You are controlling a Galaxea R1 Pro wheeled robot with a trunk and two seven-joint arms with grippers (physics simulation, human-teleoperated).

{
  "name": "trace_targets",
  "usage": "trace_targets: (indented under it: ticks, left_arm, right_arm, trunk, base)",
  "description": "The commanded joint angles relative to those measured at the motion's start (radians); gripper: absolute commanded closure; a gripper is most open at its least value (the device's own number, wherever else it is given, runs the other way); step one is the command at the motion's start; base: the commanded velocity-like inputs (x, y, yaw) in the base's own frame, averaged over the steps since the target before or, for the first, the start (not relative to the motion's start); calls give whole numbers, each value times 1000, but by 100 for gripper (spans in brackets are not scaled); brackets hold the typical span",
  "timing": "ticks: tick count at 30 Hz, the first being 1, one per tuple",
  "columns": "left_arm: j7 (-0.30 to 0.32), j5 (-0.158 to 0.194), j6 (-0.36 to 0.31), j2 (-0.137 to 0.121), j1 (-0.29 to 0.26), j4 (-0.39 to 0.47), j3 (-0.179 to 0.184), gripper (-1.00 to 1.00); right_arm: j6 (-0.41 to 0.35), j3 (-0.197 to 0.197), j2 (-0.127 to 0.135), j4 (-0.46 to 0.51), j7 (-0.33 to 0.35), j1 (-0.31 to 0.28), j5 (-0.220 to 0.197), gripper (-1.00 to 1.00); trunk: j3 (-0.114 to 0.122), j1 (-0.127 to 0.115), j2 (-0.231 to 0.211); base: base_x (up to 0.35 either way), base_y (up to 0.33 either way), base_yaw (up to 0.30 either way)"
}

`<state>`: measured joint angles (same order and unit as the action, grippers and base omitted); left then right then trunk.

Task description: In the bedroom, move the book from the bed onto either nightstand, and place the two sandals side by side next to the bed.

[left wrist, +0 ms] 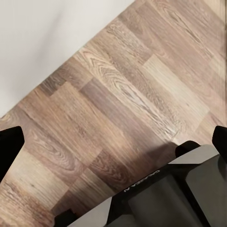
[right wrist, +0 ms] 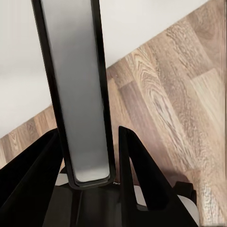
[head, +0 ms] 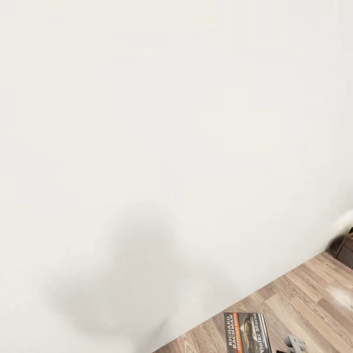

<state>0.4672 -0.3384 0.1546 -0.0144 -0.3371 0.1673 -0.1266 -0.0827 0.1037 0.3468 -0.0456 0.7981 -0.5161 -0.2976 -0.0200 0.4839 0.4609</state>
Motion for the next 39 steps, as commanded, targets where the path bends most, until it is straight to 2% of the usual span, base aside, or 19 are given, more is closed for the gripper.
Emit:
trace_targets:
  ticks: [1,21,39]
  left_arm:
    - [4,-11,5,0,-1,0,-8,-100]
    - [4,-11,5,0,-1,0,-8,-100]
    - [4,-11,5,1,0,0,-8,-100]
  right_arm:
    - [-7,2,0,-2,4,-2,-12,100]
    - [-8,3,0,-2,6,-2,-12,100]
    - [-8,3,0,-2,6,-2,-12,100]
  trunk:
    - [-2,1,2]
    - [-2,1,2]
    - [-2,1,2]
  base:
    - [0,0,-284]
    - [3,0,-284]
    - [249,0,-284]
